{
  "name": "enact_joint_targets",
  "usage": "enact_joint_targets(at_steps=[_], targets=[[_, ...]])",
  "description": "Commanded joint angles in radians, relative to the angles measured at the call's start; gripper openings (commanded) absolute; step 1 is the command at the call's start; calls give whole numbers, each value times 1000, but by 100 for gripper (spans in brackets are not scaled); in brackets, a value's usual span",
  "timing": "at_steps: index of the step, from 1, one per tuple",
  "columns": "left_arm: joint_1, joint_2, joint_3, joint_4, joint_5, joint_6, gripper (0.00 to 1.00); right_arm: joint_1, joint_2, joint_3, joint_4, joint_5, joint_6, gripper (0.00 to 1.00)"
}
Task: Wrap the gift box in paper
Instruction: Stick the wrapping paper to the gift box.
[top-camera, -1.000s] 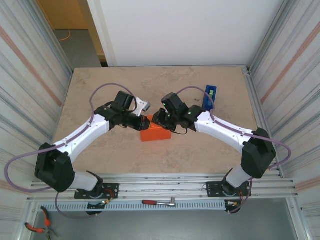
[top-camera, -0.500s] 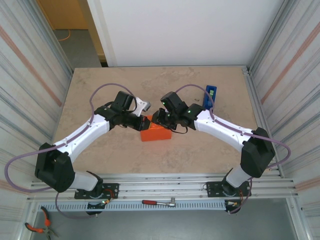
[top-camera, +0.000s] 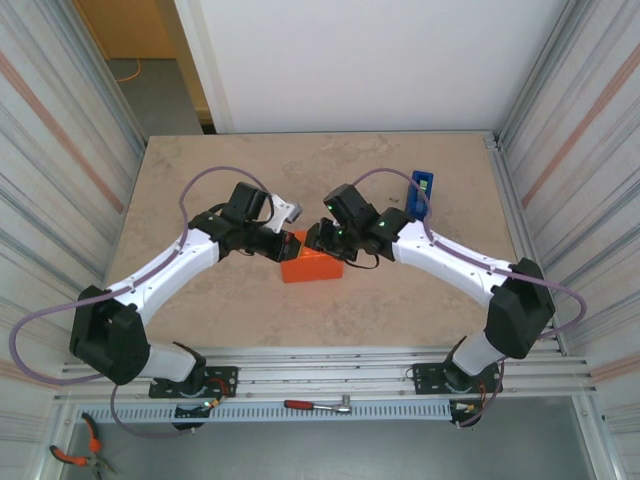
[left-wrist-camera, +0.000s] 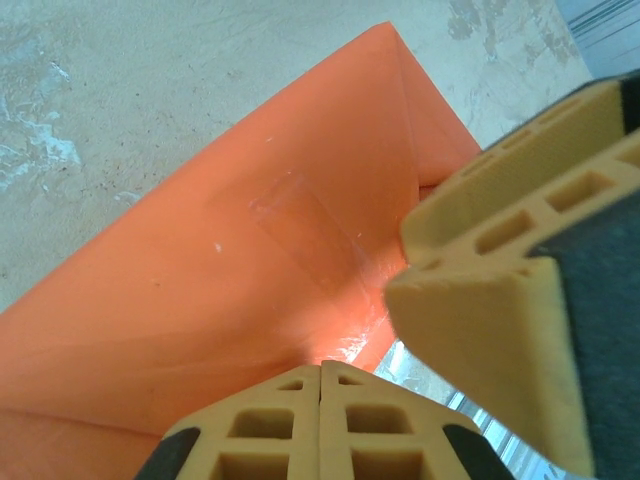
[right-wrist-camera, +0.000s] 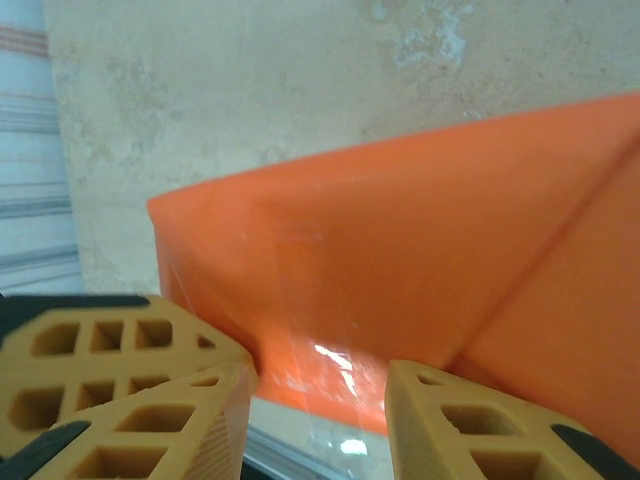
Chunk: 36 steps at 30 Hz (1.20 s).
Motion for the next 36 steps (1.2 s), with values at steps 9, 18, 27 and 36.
enact_joint_targets(at_steps=[9,18,27,36], targets=[[-2,23,-45,-56,-47,11,0,-131,-69,-57,97,-180,-69,17],[-3,23,-48,-51,-43,10,0,-133,80,44,177,-310,-102,0],[-4,23,-53,-50,-43,10,0,-142,159,68,212,-335,-110,0],[-4,21,-57,-49,-43,10,0,-157,155,-14,241,-370,-106,0]])
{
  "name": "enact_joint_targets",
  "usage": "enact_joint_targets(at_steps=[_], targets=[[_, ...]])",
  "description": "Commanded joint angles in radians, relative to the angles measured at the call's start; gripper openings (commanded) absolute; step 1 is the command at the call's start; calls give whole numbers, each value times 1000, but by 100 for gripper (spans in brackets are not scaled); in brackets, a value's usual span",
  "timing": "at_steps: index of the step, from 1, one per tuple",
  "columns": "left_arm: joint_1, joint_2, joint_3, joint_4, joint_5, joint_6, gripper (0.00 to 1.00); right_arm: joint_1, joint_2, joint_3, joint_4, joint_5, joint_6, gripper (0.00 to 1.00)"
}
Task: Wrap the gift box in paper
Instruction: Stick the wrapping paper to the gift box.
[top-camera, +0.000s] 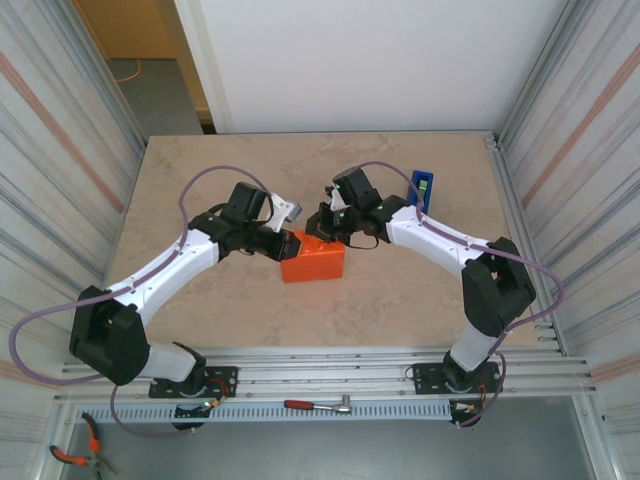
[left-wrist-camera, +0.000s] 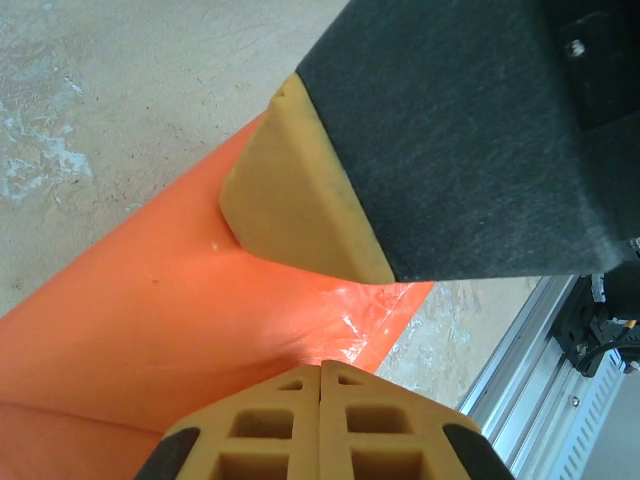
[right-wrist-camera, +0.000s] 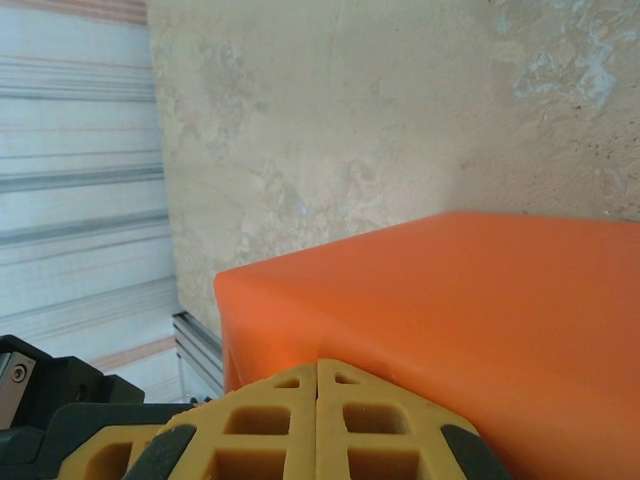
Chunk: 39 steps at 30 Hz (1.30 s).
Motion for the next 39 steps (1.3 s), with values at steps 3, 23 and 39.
enact_joint_targets(at_steps=[3,23,39], targets=[[-4,21,-50,-70,-32,9,0,-7,-15,-45,-5,-44,-48,0],[-5,23,-50,-70,-35,9,0,38,-96,-102,-81,-63,-118,0],[-5,22,-49,-71,-35,10,0,78,-156,-182,-54,-34,-82,0]])
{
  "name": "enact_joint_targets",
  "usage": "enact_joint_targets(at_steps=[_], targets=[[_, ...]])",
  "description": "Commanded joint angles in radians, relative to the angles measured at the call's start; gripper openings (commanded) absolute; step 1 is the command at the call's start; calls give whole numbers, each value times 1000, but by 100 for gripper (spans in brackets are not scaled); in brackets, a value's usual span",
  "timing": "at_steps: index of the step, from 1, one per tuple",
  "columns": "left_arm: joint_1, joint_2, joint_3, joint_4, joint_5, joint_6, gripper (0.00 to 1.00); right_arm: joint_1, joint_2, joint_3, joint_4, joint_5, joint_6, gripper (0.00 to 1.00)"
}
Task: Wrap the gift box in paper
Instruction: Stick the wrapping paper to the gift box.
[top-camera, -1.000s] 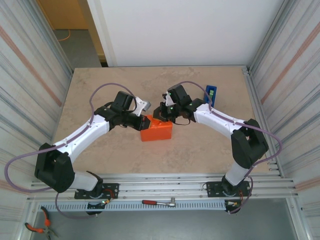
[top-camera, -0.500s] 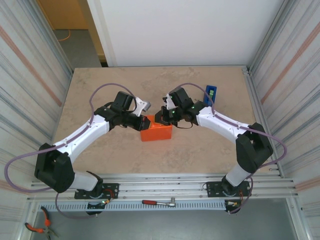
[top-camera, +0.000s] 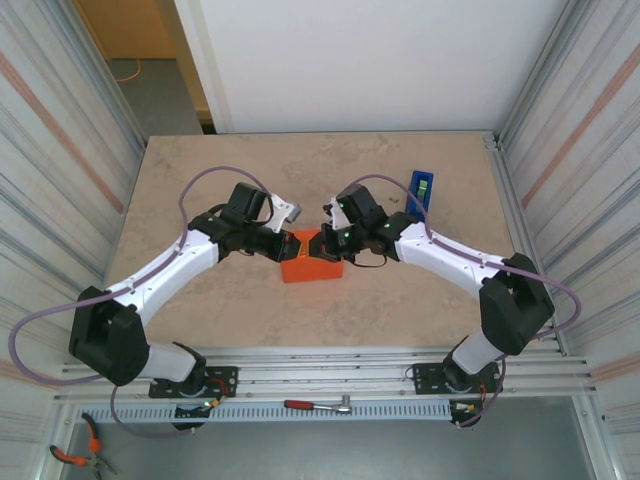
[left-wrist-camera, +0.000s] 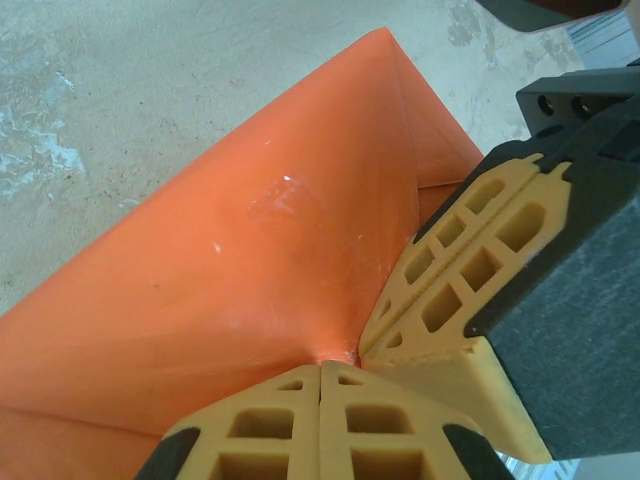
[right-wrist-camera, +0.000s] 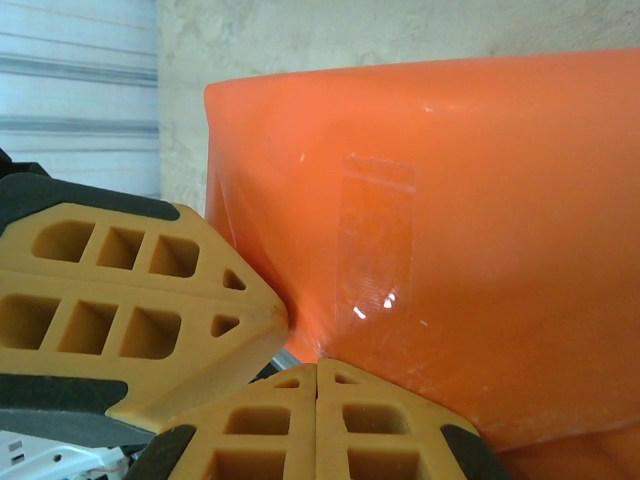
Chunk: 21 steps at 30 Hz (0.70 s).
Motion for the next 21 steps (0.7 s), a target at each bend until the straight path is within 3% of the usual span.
enact_joint_targets(at_steps=[1,21], targets=[[-5,26,-44,-70,-45,10,0,17,-24,-36,-50,10,16,0],[-4,24,-45,-69,-43,10,0,33,-40,-63,-70,52,18,0]])
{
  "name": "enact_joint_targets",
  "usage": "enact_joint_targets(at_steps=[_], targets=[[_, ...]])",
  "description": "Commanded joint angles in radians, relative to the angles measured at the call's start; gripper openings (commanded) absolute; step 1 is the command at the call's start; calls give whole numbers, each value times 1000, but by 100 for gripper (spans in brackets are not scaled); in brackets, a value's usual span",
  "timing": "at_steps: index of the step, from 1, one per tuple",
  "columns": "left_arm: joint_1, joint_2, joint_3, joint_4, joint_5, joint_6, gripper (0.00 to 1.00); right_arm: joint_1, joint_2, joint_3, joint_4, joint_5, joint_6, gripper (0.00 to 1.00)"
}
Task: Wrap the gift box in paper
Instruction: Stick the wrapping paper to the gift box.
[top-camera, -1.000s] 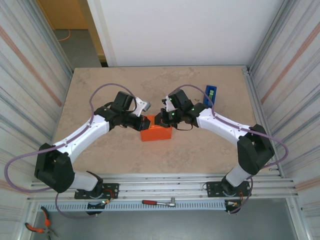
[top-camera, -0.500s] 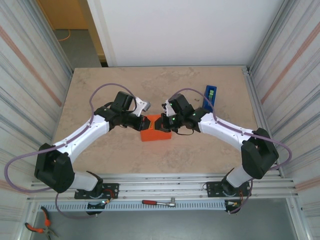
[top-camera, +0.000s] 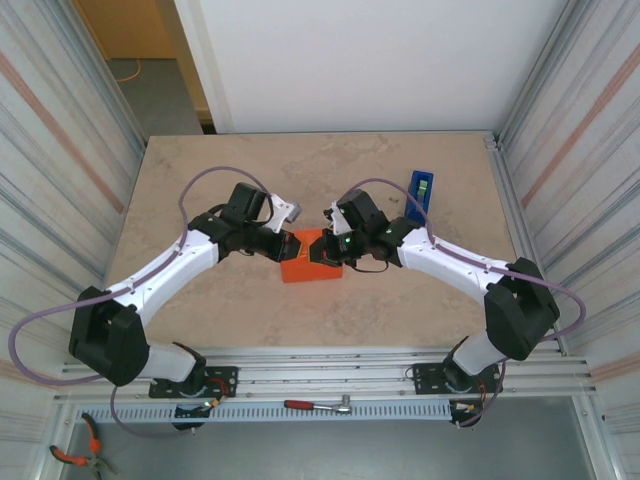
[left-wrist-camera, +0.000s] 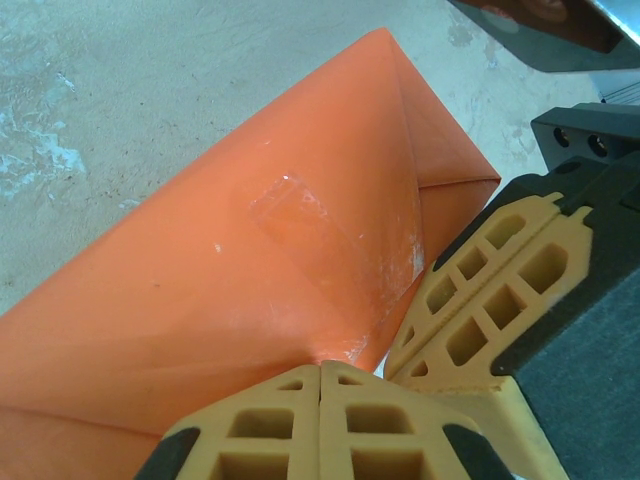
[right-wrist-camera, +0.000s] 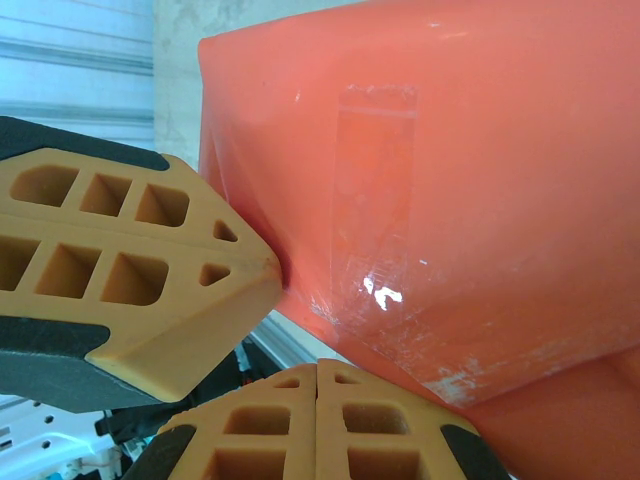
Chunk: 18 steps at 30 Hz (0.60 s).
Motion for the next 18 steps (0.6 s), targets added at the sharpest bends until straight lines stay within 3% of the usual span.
enact_joint_targets(at_steps=[1,18], targets=[[-4,25,-44,-70,-42,10,0,15,-8,-29,-79,37,17,0],[-4,28,-47,-67,-37,8,0,40,-26,-6,-123,101,1,0]])
